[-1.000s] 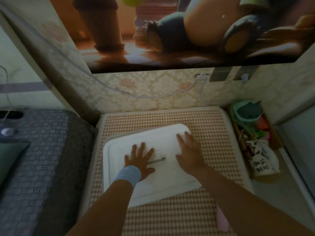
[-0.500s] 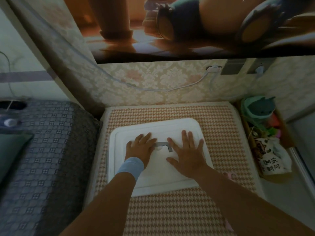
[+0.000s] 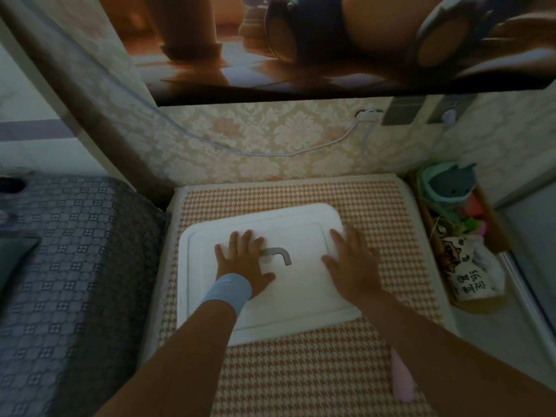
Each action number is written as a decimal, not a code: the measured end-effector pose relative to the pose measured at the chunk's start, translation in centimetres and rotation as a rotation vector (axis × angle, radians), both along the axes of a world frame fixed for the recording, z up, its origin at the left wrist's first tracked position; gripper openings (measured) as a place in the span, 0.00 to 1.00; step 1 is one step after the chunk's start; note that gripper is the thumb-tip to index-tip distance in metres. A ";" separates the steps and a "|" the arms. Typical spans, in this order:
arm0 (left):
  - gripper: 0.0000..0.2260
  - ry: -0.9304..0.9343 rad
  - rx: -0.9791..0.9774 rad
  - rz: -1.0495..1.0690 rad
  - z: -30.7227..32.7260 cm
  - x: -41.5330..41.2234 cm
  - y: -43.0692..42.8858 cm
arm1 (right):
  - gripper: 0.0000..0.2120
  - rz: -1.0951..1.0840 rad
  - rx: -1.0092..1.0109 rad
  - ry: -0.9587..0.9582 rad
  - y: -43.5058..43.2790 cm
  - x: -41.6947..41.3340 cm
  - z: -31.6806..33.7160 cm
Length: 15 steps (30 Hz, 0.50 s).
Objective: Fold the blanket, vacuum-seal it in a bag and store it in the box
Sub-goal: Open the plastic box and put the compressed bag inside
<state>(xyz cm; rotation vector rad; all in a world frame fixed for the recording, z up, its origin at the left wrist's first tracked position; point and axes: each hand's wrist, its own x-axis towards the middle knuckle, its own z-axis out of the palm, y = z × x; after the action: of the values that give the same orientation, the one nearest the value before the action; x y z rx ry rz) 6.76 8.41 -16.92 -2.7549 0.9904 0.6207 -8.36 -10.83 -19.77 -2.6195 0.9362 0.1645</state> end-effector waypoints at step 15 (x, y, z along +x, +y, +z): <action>0.53 0.137 0.094 -0.095 -0.7 -1.6 -6.3 | 0.26 -0.517 0.624 -0.273 -1.9 -1.7 0.4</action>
<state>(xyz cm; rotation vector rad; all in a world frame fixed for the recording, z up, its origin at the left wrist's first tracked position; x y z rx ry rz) 5.20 2.14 -17.58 -2.5963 1.0841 0.8267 -10.06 -12.76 -19.42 -1.7259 1.1900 -0.0332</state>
